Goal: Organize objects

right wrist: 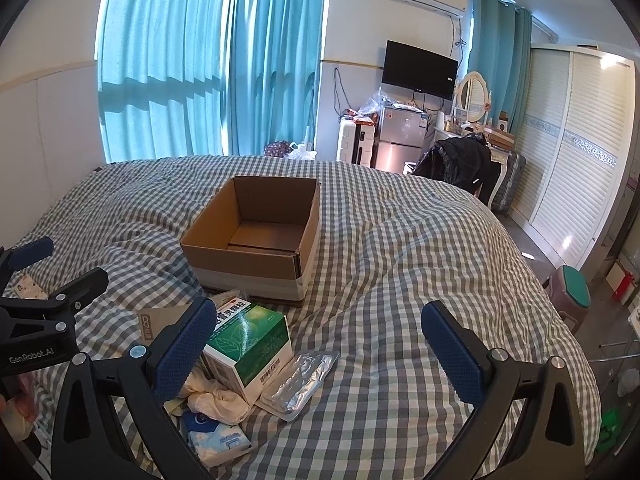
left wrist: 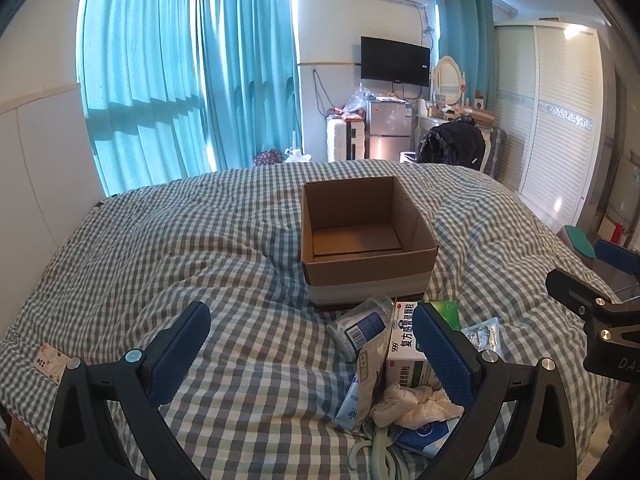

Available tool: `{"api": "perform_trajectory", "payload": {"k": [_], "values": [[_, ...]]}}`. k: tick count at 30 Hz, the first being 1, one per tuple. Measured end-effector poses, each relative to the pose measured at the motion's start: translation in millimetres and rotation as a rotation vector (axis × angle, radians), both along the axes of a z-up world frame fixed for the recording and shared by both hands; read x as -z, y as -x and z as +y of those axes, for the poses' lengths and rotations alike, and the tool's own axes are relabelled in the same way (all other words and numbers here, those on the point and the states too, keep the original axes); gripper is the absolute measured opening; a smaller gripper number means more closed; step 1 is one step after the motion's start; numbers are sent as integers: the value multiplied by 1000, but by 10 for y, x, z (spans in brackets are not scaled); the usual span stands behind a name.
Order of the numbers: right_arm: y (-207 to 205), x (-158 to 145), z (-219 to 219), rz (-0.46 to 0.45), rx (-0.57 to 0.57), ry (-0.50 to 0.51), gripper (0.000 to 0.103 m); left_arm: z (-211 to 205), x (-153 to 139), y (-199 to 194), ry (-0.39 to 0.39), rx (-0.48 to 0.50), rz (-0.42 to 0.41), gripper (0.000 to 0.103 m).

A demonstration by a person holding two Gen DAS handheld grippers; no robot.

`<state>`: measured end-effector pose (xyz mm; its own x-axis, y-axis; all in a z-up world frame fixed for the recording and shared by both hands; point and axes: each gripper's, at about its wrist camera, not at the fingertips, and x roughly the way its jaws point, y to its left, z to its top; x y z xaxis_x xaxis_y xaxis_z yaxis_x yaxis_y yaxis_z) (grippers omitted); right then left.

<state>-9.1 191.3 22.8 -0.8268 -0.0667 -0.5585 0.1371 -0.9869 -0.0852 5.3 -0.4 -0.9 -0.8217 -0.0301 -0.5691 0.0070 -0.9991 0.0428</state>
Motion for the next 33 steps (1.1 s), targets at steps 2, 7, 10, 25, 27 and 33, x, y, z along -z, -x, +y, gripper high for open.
{"api": "perform_trajectory", "payload": {"k": [2,7,10,25,27,33], "values": [[1,-7,7,-1,1,-4,103,5,25,16,6,2,-10,103],[77,118,58,-39,19,-20,103,66,199,80,27,18,-61,103],[157,273,87,-81,32,-38,102,109,371,133,29,43,-101,103],[482,987,114,-290,-6,-33,84,288,1029,466,29,174,-238,70],[542,1070,99,-324,-19,-22,80,293,1076,502,2,201,-263,58],[668,1270,45,-409,-50,59,56,366,1161,547,-51,282,-286,16]]}}
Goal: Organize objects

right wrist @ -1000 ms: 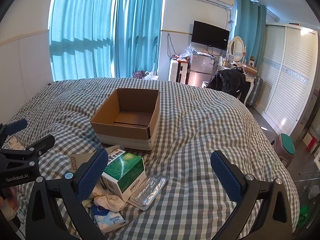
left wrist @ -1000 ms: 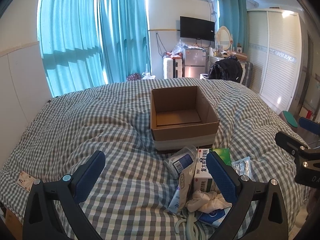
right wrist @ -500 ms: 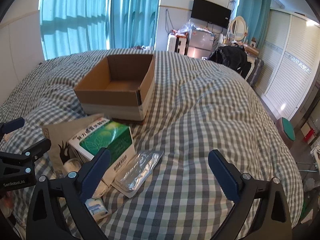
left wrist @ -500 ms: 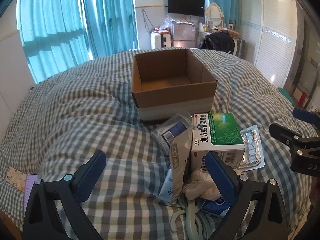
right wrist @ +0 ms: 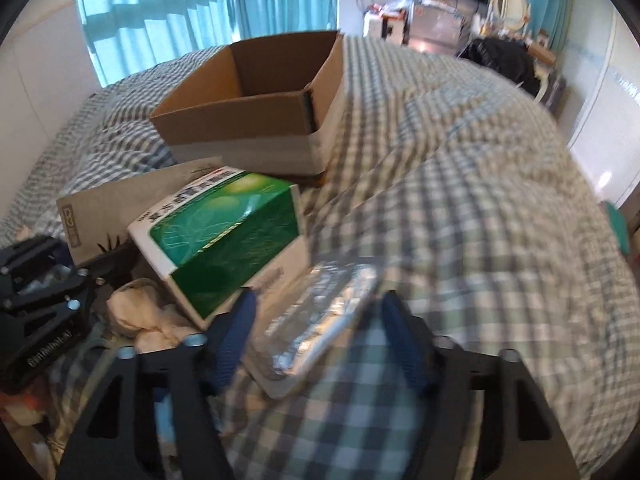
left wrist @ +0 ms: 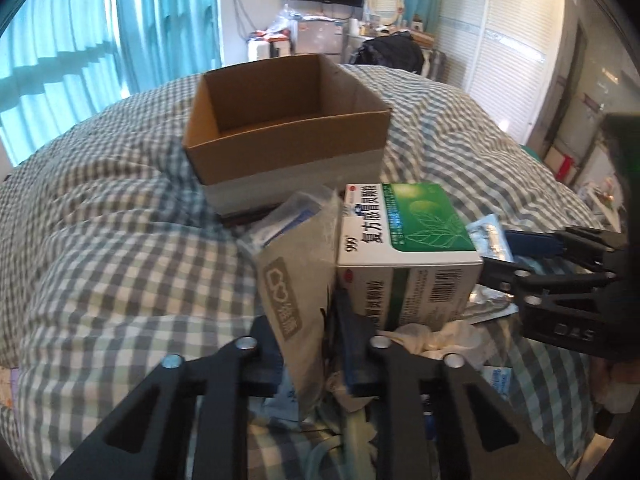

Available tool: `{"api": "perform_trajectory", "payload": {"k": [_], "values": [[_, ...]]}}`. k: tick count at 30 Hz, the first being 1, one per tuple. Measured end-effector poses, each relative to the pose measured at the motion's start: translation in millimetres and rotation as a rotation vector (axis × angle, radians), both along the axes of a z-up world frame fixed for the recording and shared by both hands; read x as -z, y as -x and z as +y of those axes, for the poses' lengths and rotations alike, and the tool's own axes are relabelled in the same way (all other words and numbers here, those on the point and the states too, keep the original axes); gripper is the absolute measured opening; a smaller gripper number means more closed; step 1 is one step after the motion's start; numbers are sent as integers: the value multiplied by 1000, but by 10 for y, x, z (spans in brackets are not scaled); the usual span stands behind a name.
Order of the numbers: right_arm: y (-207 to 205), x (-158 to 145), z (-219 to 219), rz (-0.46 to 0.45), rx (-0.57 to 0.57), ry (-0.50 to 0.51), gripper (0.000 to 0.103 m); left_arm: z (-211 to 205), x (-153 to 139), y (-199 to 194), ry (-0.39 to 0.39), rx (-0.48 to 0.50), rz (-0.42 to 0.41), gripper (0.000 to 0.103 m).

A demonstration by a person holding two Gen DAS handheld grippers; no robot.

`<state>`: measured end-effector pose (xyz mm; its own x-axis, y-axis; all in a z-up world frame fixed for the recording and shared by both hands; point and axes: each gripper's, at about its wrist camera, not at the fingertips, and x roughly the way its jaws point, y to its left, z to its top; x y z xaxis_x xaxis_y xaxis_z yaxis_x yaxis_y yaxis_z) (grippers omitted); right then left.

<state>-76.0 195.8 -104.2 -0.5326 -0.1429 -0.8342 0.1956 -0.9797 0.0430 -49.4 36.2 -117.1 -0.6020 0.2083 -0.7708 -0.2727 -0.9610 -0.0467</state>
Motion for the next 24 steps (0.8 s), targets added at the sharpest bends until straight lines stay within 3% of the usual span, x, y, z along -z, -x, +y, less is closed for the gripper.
{"api": "perform_trajectory", "payload": {"k": [4,6,9,15,24], "values": [[-7,-108,44,43,22,52,29,-27,-33,-32,-18,4,11,10],[-15,-198,43,64,14,97,20,-76,-78,-52,-34,-7,16,9],[-8,-249,-66,62,-19,109,18,-128,-151,-105,-32,-18,33,9],[30,-70,-211,29,3,18,17,-270,-166,-143,-43,-43,33,8],[-105,-385,-208,114,-3,-50,9,-410,-422,-240,-55,-80,71,7]]}}
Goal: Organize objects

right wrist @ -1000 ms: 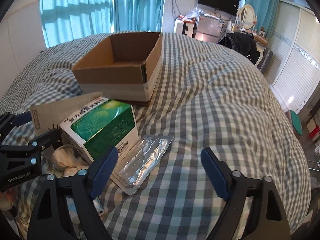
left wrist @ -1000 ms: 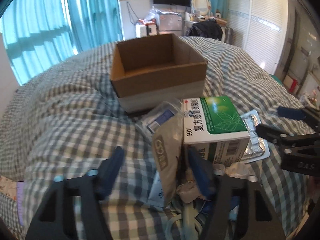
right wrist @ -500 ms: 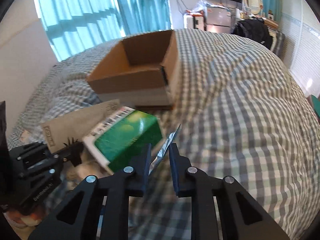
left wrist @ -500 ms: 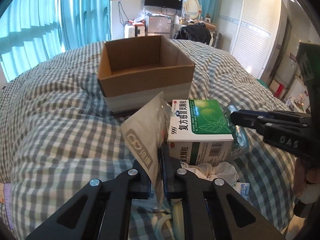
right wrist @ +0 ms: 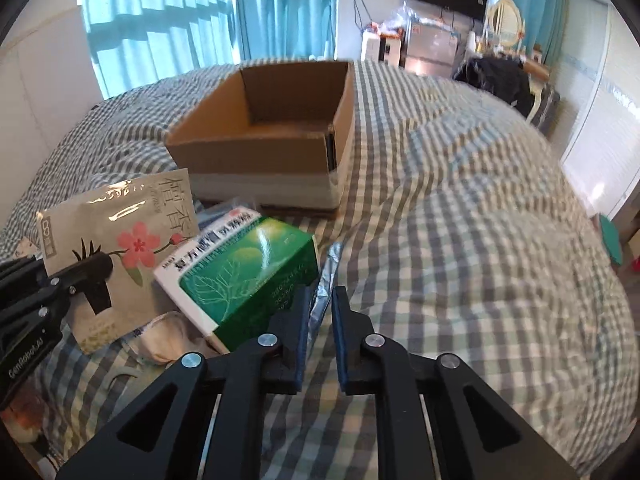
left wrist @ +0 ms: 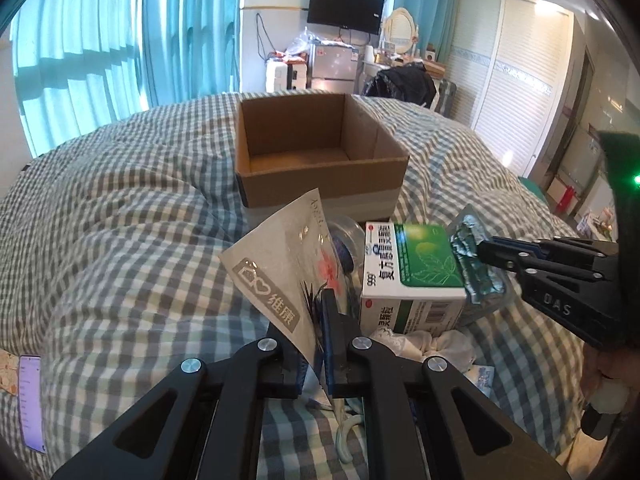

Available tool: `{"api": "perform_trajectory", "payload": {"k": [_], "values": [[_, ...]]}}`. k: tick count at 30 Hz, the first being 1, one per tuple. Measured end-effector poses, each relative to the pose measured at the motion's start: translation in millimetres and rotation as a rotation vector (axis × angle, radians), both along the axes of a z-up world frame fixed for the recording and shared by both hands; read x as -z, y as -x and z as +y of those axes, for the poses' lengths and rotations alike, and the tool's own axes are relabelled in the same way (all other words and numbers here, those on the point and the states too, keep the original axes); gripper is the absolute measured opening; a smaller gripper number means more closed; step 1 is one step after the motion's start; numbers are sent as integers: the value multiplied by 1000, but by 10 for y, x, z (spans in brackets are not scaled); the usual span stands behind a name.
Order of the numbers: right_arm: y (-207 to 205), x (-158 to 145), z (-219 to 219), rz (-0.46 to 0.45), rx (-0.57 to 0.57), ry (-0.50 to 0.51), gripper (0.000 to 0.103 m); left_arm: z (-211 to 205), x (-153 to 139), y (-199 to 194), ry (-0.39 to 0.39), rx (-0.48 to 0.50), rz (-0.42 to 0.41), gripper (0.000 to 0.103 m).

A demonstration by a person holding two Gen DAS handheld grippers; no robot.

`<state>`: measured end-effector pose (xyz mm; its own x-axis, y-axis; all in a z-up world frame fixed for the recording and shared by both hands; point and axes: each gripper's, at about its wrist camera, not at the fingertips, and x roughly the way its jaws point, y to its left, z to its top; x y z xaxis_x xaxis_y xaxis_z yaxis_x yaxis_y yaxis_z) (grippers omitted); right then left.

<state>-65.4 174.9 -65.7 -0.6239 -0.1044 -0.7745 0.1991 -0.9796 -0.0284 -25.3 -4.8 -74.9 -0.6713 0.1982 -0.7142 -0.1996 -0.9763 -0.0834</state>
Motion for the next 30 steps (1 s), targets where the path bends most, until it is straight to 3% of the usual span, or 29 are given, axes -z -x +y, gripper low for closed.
{"api": "perform_trajectory", "payload": {"k": [8,12,20,26,28,30], "values": [[-184,-505,74,104,-8,-1,7,-105,-365,-95,7,-42,60,6],[-206,-755,116,153,-22,-1,7,-76,-558,-69,47,-45,93,5],[-104,-949,70,195,-73,19,7,-72,-849,104,56,-38,145,3],[53,-938,21,196,-95,37,7,-62,-761,238,41,-29,104,3],[81,-889,41,191,-96,38,7,-12,-665,225,37,-10,80,9],[92,-826,61,178,-94,36,7,84,-535,172,50,2,57,26]]}}
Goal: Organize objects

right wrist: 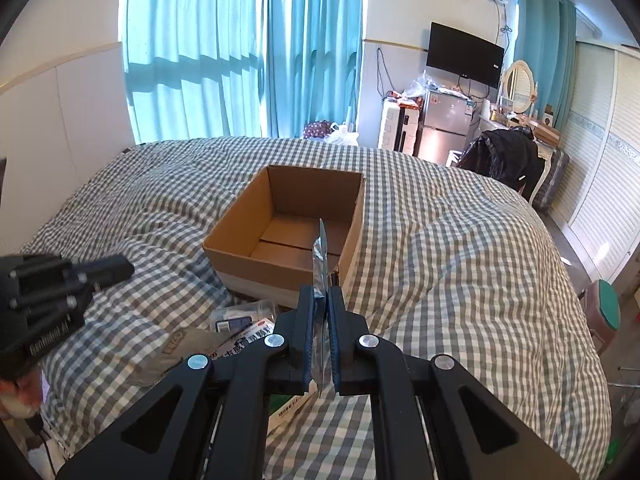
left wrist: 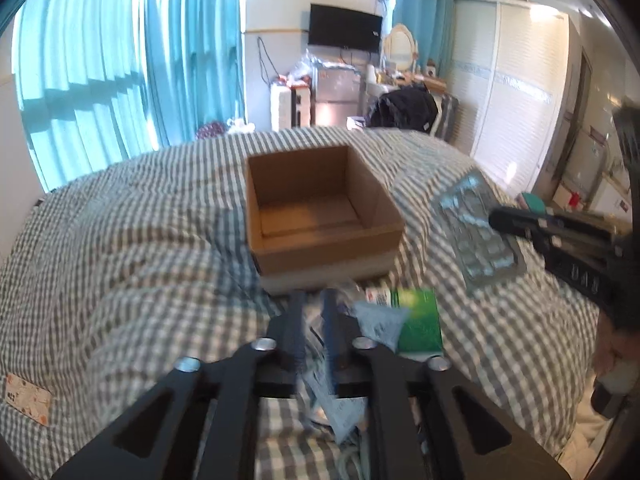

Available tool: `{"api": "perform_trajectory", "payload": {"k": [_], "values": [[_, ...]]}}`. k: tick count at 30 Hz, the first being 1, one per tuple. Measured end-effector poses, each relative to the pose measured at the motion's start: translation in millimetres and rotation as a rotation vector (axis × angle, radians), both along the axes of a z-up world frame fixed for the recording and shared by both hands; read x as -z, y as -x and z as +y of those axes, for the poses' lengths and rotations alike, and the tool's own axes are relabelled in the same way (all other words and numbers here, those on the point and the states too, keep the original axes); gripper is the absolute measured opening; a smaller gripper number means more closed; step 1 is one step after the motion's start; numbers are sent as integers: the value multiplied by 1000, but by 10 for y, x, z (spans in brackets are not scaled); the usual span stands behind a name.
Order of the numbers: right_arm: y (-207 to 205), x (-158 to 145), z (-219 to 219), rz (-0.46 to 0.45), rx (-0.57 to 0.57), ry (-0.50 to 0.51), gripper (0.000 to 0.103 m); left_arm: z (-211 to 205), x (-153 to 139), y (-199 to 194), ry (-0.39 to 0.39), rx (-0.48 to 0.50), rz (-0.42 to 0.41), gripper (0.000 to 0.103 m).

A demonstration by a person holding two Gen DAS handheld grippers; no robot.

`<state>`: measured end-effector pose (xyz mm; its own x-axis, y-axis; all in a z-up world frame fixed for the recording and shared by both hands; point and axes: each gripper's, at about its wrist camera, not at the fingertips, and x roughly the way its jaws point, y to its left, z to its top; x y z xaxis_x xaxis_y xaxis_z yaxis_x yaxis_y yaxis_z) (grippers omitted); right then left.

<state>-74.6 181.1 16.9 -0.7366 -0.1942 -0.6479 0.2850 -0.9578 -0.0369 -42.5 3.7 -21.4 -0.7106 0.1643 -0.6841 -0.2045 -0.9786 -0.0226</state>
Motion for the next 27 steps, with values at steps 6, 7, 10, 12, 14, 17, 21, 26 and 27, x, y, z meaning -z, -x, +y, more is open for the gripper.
{"api": "perform_trajectory", "payload": {"k": [6,7,10,12,14,17,21,26,27], "values": [[58,231,109,-52,29,-5,7,158,284,-158,4,25,-27,86],[54,256,113,-58,33,-6,7,176,316,-154,2,29,-37,86],[42,308,128,-68,34,-6,7,192,465,-72,-27,29,-89,86],[22,318,119,-69,31,-6,7,149,573,-20,-64,21,-131,86],[8,342,109,-72,29,-10,7,160,668,-4,-97,34,-161,86],[13,381,94,-82,28,-11,7,262,780,-13,-77,63,-185,86],[31,412,96,-91,30,-9,7,383,907,88,-75,97,-193,88],[33,441,109,-96,32,-18,7,389,1004,242,-124,126,-222,67],[39,444,120,-97,34,-20,7,379,1012,249,-132,129,-227,54]]}}
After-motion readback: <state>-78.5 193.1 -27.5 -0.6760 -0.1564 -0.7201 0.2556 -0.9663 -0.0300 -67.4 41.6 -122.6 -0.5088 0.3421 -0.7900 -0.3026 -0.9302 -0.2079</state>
